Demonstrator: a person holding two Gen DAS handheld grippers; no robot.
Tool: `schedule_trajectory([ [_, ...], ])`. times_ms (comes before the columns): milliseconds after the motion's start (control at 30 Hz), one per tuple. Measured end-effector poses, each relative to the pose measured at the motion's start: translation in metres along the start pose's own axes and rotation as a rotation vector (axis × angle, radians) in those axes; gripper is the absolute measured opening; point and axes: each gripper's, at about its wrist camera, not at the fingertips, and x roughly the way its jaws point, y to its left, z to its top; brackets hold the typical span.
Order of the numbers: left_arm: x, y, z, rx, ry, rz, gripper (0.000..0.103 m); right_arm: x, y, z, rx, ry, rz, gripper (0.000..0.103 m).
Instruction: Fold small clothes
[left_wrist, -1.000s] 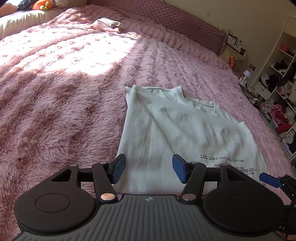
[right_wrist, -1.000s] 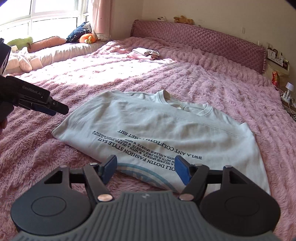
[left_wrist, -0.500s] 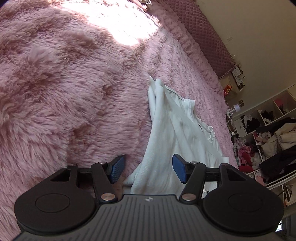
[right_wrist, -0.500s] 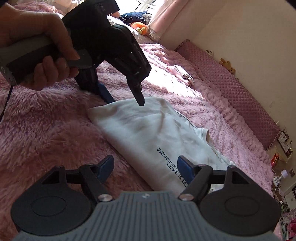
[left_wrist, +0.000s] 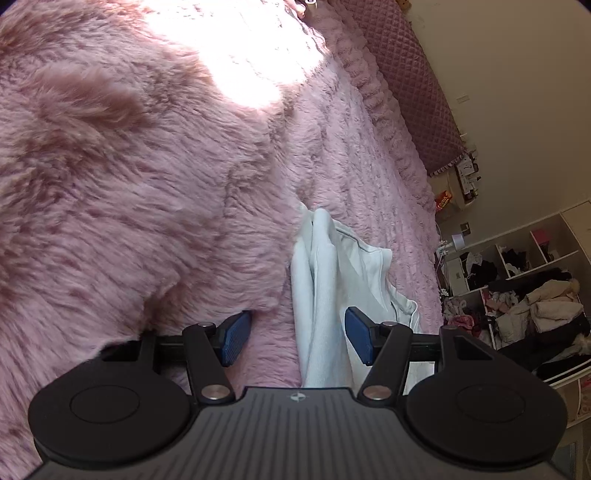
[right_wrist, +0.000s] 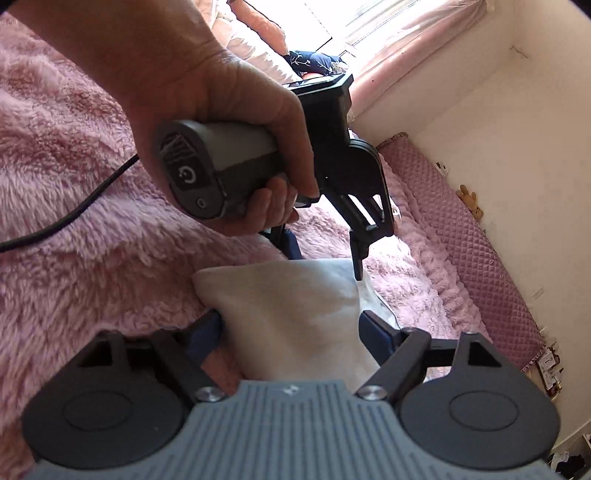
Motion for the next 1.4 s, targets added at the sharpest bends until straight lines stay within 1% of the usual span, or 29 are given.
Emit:
schedule_trajectory([
  [167,0.028,0.001,0.028,-0.061,0.009,-0.032,0.069,0.013,-0.002,0.008,-0.001,-0.003,-0.01,0.079],
  [233,0.038,0.0,0.036,-0.079,0.017,-0.033,0.07,0.018,-0.001,0.011,-0.015,-0.006,-0.019,0.079],
  [300,0.044,-0.003,0.039,-0.078,0.016,-0.035,0.07,0.02,0.003,0.015,-0.046,-0.021,-0.046,0.079],
  [433,0.049,-0.007,0.037,-0.051,0.03,-0.031,0.069,0.027,0.006,0.023,-0.082,-0.031,-0.063,0.079],
  [500,0.049,-0.009,0.037,-0.028,0.037,-0.017,0.064,0.024,0.008,0.026,-0.083,-0.031,-0.069,0.078],
  [533,0.048,-0.01,0.036,-0.022,0.04,-0.012,0.058,0.021,0.011,0.025,-0.088,-0.034,-0.075,0.078],
  [567,0.047,-0.01,0.036,-0.02,0.038,-0.004,0.044,0.014,0.015,0.024,-0.093,-0.043,-0.086,0.074],
  [600,0.047,-0.009,0.036,-0.023,0.042,0.009,0.037,0.012,0.015,0.024,-0.092,-0.055,-0.096,0.065],
  [633,0.047,-0.01,0.037,-0.024,0.041,0.035,0.023,0.004,0.022,0.025,-0.089,-0.057,-0.093,0.058],
  [667,0.047,-0.01,0.037,-0.026,0.045,0.04,0.021,0.003,0.022,0.026,-0.085,-0.05,-0.077,0.038],
  [700,0.046,-0.01,0.036,-0.026,0.042,0.041,0.021,0.002,0.022,0.027,-0.073,-0.038,-0.054,0.013],
  [733,0.047,-0.012,0.039,-0.022,0.038,0.047,0.02,0.001,0.022,0.028,-0.055,-0.026,-0.032,0.002],
  [767,0.047,-0.015,0.039,-0.019,0.037,0.055,0.02,0.0,0.021,0.027,-0.034,-0.014,-0.014,0.003],
  [867,0.044,-0.021,0.041,-0.029,0.031,0.057,0.019,-0.004,0.014,0.029,0.017,-0.005,0.002,0.002],
  [933,0.042,-0.026,0.042,-0.039,0.024,0.064,0.019,-0.007,0.01,0.028,0.063,-0.005,0.001,0.002],
  [1067,0.036,-0.042,0.043,-0.055,0.003,0.056,0.017,-0.015,-0.013,0.03,0.16,-0.002,-0.007,0.001],
  [1233,0.034,-0.072,0.04,-0.038,-0.024,0.014,0.016,-0.033,-0.045,0.025,0.274,-0.006,-0.052,0.001],
  [1400,0.04,-0.103,0.033,-0.043,-0.036,-0.042,0.016,-0.05,-0.076,0.015,0.35,-0.005,-0.105,0.0],
])
